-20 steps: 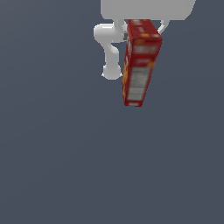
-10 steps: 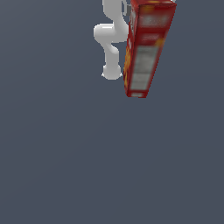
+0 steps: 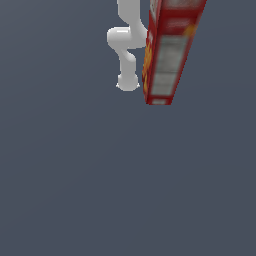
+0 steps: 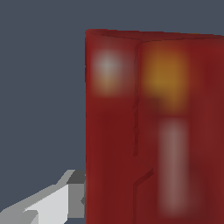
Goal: Pick up the object and move it to a goal position.
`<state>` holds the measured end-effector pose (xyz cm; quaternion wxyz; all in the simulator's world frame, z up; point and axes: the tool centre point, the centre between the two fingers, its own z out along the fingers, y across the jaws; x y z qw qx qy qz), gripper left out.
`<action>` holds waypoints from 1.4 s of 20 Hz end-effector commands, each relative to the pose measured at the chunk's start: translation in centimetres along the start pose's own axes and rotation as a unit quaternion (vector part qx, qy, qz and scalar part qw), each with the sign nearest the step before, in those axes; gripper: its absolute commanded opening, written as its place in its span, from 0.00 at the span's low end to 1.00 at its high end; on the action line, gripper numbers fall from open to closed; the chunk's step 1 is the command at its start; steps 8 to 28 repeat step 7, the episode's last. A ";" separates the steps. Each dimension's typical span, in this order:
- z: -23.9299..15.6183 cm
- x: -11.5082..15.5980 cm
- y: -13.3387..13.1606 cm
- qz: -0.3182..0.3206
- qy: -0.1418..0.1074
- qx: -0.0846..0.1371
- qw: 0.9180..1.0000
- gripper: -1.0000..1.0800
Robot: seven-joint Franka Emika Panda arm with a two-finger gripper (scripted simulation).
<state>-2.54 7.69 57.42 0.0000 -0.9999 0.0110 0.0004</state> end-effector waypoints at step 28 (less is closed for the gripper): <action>-0.7 0.2 0.0 0.000 0.001 0.000 1.000 0.00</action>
